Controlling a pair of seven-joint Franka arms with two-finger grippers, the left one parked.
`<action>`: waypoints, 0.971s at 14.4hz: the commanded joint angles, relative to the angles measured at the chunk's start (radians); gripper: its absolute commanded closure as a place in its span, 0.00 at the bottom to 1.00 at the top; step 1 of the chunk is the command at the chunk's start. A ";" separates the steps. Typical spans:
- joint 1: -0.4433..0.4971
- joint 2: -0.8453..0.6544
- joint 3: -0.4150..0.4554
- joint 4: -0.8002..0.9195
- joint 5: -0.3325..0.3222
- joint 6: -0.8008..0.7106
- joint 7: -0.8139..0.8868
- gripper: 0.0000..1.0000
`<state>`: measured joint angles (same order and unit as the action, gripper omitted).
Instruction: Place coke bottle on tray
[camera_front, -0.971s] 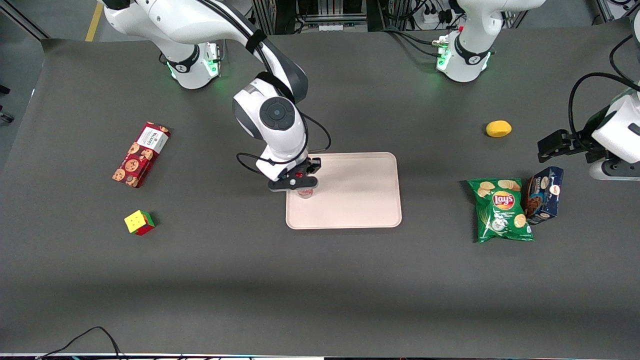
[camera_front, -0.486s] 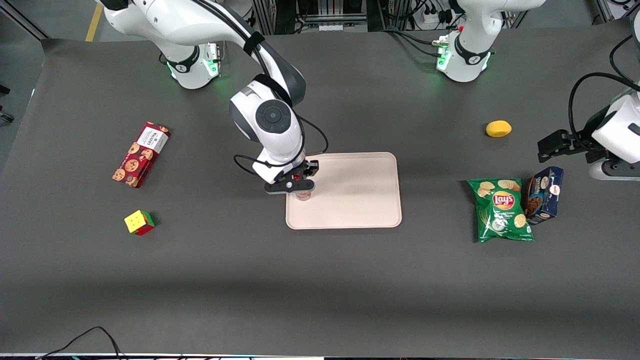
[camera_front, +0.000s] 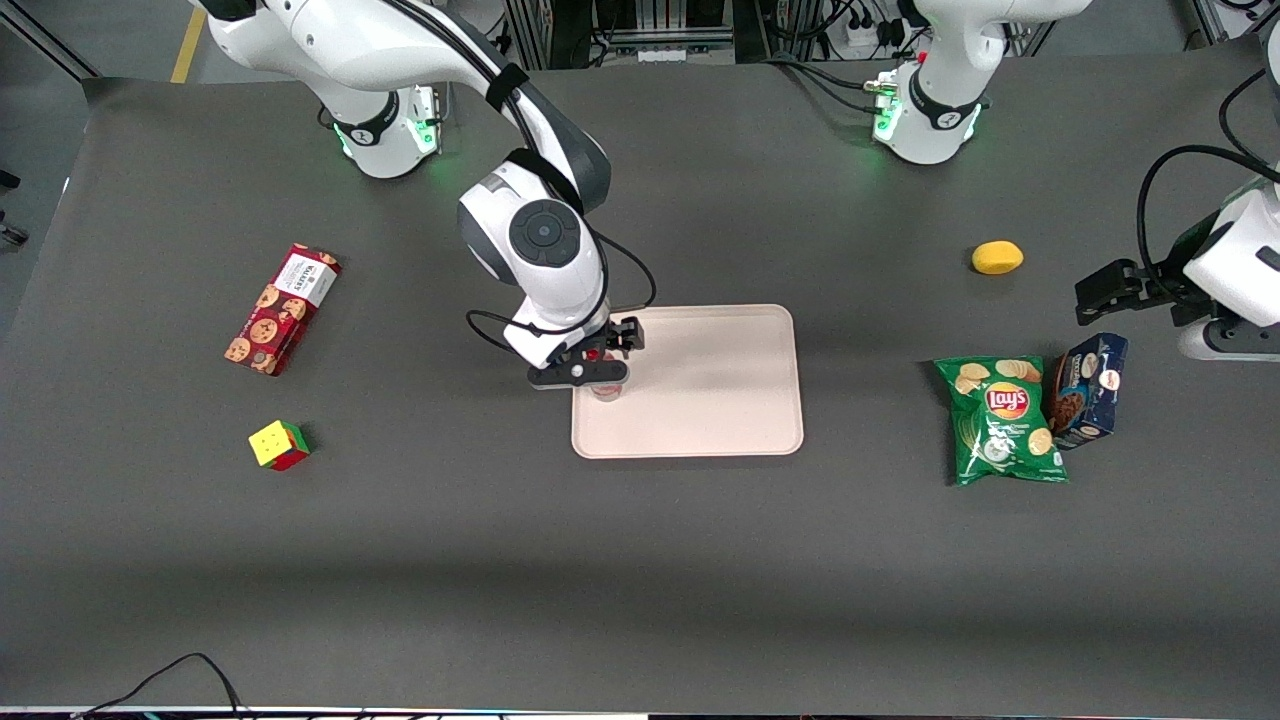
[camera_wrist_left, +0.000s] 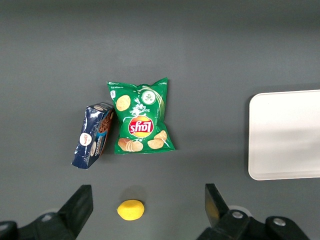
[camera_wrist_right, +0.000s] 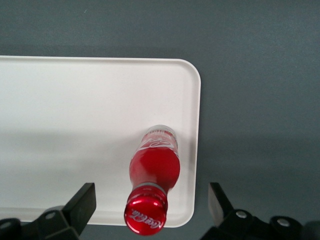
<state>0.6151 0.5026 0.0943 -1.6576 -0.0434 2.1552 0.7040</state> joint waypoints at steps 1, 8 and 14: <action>0.002 0.004 0.001 0.024 -0.003 -0.012 0.002 0.00; -0.021 -0.246 -0.004 0.030 0.017 -0.214 -0.133 0.00; -0.178 -0.591 -0.025 -0.131 0.019 -0.345 -0.291 0.00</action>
<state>0.5211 0.0542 0.0782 -1.6408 -0.0409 1.7993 0.4738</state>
